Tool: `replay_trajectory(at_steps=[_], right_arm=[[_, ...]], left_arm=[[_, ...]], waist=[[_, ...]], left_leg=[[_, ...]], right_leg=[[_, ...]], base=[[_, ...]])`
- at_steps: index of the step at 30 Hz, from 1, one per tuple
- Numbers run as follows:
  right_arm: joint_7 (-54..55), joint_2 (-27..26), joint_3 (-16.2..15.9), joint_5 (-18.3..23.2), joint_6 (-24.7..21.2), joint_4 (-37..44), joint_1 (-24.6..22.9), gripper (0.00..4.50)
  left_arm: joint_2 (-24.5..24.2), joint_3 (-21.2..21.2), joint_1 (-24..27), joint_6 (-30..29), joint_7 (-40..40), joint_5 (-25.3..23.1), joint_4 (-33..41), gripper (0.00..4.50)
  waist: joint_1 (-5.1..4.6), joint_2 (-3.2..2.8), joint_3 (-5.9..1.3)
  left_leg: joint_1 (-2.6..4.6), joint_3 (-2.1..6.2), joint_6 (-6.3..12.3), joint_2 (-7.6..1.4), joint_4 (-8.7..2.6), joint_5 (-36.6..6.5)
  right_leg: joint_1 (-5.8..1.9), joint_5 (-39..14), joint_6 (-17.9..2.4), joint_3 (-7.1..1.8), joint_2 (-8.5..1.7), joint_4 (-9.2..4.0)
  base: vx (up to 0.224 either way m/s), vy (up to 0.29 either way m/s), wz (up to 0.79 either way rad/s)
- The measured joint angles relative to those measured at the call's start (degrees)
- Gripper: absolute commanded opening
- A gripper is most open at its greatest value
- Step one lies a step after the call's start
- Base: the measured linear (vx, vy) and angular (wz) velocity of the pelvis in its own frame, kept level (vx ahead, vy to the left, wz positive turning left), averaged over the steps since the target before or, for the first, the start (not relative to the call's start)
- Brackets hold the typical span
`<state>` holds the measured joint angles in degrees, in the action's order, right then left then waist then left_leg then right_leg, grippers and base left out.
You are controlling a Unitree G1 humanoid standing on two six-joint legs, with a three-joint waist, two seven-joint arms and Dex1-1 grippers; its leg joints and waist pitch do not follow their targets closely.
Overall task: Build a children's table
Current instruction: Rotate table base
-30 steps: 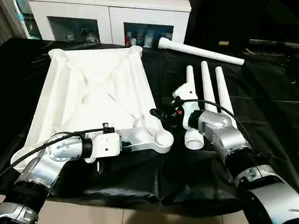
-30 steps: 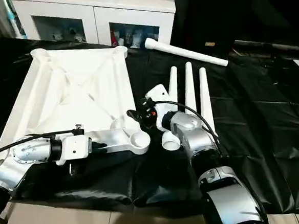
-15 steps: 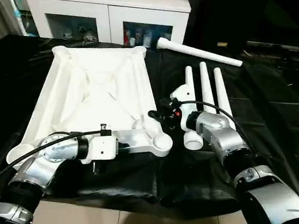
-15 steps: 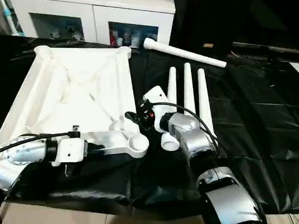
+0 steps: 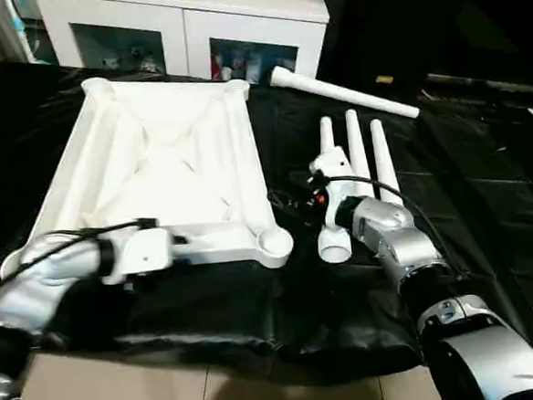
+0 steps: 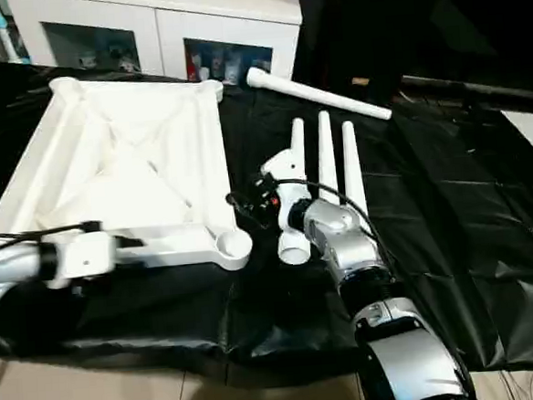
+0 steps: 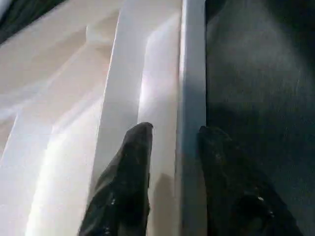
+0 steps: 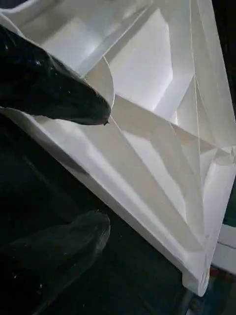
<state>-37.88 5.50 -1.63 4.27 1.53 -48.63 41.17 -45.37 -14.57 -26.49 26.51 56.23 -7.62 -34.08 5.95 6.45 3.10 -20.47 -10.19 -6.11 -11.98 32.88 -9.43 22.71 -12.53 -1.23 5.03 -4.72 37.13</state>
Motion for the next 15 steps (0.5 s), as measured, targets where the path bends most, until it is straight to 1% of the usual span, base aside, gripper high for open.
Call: replay_trajectory(at_steps=[2, 4, 6, 7, 8, 9, 10, 13, 15], right_arm=[[-0.01, -0.02, 0.05, 0.1, 0.0, 0.0, 0.09, 3.11], [0.0, 0.05, 0.11, 0.38, 0.0, 0.01, 0.12, 3.11], [0.02, 0.14, 0.17, 0.49, 0.0, 0.02, 0.11, 3.11], [0.03, 0.18, 0.45, 0.6, -0.03, 0.14, 0.11, 3.11], [0.05, 0.24, 0.8, 0.77, -0.08, 0.32, 0.11, 3.11], [0.07, 0.35, 1.14, 0.89, -0.2, 0.51, 0.11, 3.11], [0.17, 0.59, 1.33, 1.15, -0.41, 0.91, 0.11, 3.11], [0.72, 1.27, 1.91, 1.89, -1.06, 1.48, 0.11, 3.11], [1.5, 1.39, 2.44, 2.28, -1.5, 2.13, 0.08, 3.11]], left_arm=[[-0.99, 1.2, 1.04, -0.74, 0.0, 0.62, 0.09, 2.09], [-2.17, 2.63, 2.16, -1.57, 0.1, 1.42, 0.17, 2.36], [-3.44, 3.6, 2.51, -1.67, 0.07, 1.84, 0.17, 2.43], [-4.12, 4.88, 2.69, -1.81, 0.03, 2.84, 0.17, 2.61], [-4.67, 6.23, 2.81, -2.18, -0.21, 3.81, 0.17, 2.61], [-5.32, 7.58, 2.8, -2.59, -0.53, 4.59, 0.16, 2.77], [-6.23, 9.55, 2.73, -3.02, -1.41, 5.66, 0.07, 2.77], [-8.27, 13.94, 1.24, -4.29, -3.92, 7.55, -0.06, 3.06], [-8.7, 15.99, -0.03, -4.93, -5.93, 7.96, -0.46, 3.06]], waist=[[0.11, 0.05, 0.0], [0.21, 0.08, 0.01], [0.38, 0.1, 0.02], [0.48, 0.1, 0.03], [0.52, 0.12, 0.04], [0.55, 0.14, 0.02], [0.54, 0.14, 0.03], [0.53, 0.15, 0.02], [0.51, 0.11, 0.04]], left_leg=[[-0.01, 0.0, 0.0, 0.0, 0.0, 0.0], [-0.03, 0.0, 0.0, 0.0, 0.0, 0.0], [-0.07, 0.01, 0.0, -0.01, 0.0, 0.0], [-0.08, 0.02, 0.0, -0.01, 0.0, 0.0], [-0.1, 0.02, -0.01, -0.01, 0.0, 0.0], [-0.09, 0.03, -0.01, -0.01, 0.0, 0.01], [-0.09, 0.04, -0.02, -0.01, 0.0, 0.01], [-0.07, 0.04, -0.02, -0.01, 0.03, 0.01], [-0.07, 0.04, -0.02, -0.01, 0.04, 0.01]], right_leg=[[0.0, 0.0, 0.0, 0.0, 0.0, -0.01], [0.03, 0.0, 0.0, 0.0, 0.02, -0.01], [0.07, 0.0, 0.0, 0.0, 0.05, -0.01], [0.08, 0.0, 0.0, 0.0, 0.05, -0.01], [0.09, 0.0, 0.0, 0.0, 0.05, -0.01], [0.09, 0.0, 0.0, 0.0, 0.06, 0.0], [0.09, 0.0, -0.01, 0.0, 0.07, 0.0], [0.06, 0.01, -0.01, -0.02, 0.08, -0.01], [0.06, 0.01, -0.01, -0.04, 0.08, 0.0]], base=[[0.0, 0.0, 0.0], [0.0, 0.0, 0.0], [0.0, 0.0, 0.0], [0.0, 0.0, 0.0], [0.0, 0.0, 0.0], [0.0, 0.0, 0.0], [0.0, 0.0, 0.0], [0.0, 0.0, 0.0], [0.0, 0.0, 0.0]])
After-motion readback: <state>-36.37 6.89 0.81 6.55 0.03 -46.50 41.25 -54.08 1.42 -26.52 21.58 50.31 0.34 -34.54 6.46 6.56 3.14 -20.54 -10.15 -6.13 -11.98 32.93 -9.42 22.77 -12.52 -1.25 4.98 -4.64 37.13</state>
